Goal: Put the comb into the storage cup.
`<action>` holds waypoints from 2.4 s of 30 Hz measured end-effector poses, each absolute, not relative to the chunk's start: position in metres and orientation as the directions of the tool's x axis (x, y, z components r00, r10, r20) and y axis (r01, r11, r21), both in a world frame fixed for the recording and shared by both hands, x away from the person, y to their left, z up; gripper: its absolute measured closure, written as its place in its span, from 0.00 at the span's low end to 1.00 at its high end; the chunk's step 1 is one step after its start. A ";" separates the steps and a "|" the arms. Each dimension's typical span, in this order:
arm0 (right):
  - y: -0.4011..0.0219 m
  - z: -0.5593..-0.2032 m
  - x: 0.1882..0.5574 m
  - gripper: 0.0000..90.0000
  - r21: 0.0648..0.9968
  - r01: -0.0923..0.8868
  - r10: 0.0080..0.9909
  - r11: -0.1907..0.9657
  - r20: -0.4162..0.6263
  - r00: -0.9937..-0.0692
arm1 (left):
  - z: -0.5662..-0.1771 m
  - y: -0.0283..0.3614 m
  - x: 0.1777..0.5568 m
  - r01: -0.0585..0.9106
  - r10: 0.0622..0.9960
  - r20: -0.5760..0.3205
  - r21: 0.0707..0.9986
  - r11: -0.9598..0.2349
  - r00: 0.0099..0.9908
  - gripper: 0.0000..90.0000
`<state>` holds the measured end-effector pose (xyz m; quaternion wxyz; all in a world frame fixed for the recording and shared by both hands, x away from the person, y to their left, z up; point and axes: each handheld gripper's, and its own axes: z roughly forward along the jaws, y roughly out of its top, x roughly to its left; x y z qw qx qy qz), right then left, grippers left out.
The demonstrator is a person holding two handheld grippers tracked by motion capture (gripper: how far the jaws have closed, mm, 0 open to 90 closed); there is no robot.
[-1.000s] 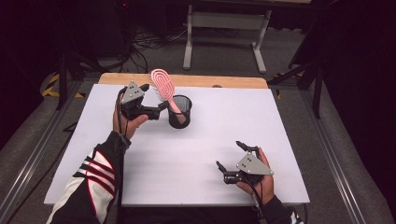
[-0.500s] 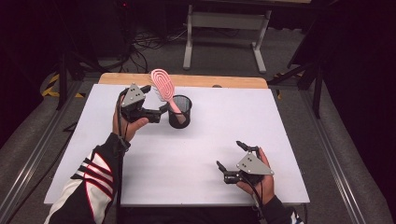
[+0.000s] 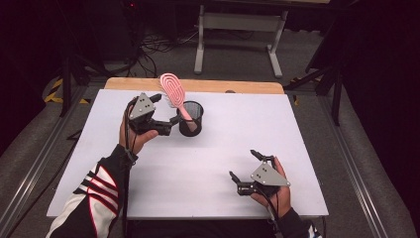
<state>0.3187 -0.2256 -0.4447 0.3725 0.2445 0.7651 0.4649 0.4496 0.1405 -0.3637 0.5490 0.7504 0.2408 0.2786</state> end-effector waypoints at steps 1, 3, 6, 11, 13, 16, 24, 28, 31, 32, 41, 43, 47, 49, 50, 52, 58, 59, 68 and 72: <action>-0.226 -0.445 0.319 0.08 0.894 0.028 0.721 0.448 -0.343 -0.602 | -0.364 0.139 0.446 0.046 0.662 0.169 0.955 -0.294 0.730 0.07; -0.226 -0.445 0.319 0.08 0.894 0.028 0.721 0.447 -0.342 -0.602 | -0.364 0.138 0.444 0.037 0.656 0.180 0.952 -0.303 0.733 0.07; -0.226 -0.445 0.318 0.08 0.894 0.027 0.721 0.447 -0.343 -0.602 | -0.365 0.137 0.439 0.028 0.648 0.187 0.951 -0.307 0.739 0.07; -0.226 -0.444 0.318 0.08 0.895 0.026 0.722 0.445 -0.342 -0.601 | -0.367 0.136 0.432 0.008 0.637 0.205 0.949 -0.316 0.743 0.07; -0.226 -0.444 0.318 0.08 0.895 0.025 0.722 0.445 -0.342 -0.601 | -0.367 0.136 0.431 0.005 0.634 0.208 0.948 -0.317 0.745 0.07; -0.226 -0.444 0.318 0.08 0.895 0.026 0.722 0.445 -0.342 -0.602 | -0.368 0.136 0.427 0.001 0.630 0.215 0.946 -0.324 0.747 0.07; -0.225 -0.444 0.318 0.08 0.894 0.023 0.721 0.447 -0.344 -0.602 | -0.372 0.135 0.419 -0.019 0.619 0.241 0.939 -0.343 0.748 0.07; -0.225 -0.444 0.318 0.08 0.894 0.024 0.720 0.447 -0.344 -0.602 | -0.375 0.134 0.415 -0.021 0.613 0.243 0.938 -0.345 0.752 0.07; -0.225 -0.444 0.318 0.08 0.894 0.023 0.721 0.447 -0.345 -0.601 | -0.377 0.135 0.413 -0.024 0.611 0.241 0.940 -0.341 0.754 0.07; -0.225 -0.444 0.318 0.08 0.894 0.023 0.721 0.447 -0.345 -0.601 | -0.377 0.135 0.413 -0.024 0.611 0.241 0.940 -0.341 0.754 0.07; -0.225 -0.444 0.318 0.08 0.894 0.024 0.721 0.447 -0.344 -0.601 | -0.383 0.137 0.406 -0.034 0.613 0.252 0.939 -0.344 0.749 0.07; -0.225 -0.444 0.318 0.08 0.894 0.024 0.720 0.448 -0.344 -0.602 | -0.384 0.137 0.404 -0.038 0.612 0.253 0.939 -0.342 0.749 0.07; -0.225 -0.444 0.318 0.08 0.893 0.024 0.720 0.449 -0.345 -0.602 | -0.385 0.137 0.402 -0.048 0.606 0.268 0.934 -0.354 0.749 0.07; -0.225 -0.444 0.318 0.08 0.894 0.023 0.720 0.448 -0.346 -0.602 | -0.388 0.135 0.400 -0.046 0.601 0.269 0.932 -0.359 0.753 0.07; -0.225 -0.444 0.318 0.08 0.894 0.023 0.721 0.448 -0.345 -0.601 | -0.389 0.135 0.399 -0.048 0.599 0.272 0.931 -0.363 0.753 0.07; -0.225 -0.444 0.318 0.08 0.894 0.023 0.721 0.447 -0.345 -0.601 | -0.389 0.135 0.399 -0.050 0.598 0.275 0.930 -0.365 0.753 0.07; -0.226 -0.443 0.317 0.08 0.896 0.021 0.724 0.443 -0.344 -0.598 | -0.393 0.136 0.393 -0.059 0.588 0.282 0.927 -0.369 0.758 0.07; -0.226 -0.443 0.317 0.08 0.897 0.020 0.724 0.442 -0.343 -0.598 | -0.393 0.137 0.392 -0.063 0.585 0.287 0.926 -0.372 0.759 0.07; -0.226 -0.443 0.317 0.08 0.897 0.019 0.724 0.442 -0.344 -0.598 | -0.398 0.140 0.383 -0.068 0.570 0.294 0.921 -0.383 0.767 0.06; -0.226 -0.442 0.317 0.08 0.898 0.019 0.725 0.439 -0.342 -0.599 | -0.400 0.142 0.379 -0.062 0.570 0.285 0.924 -0.378 0.771 0.06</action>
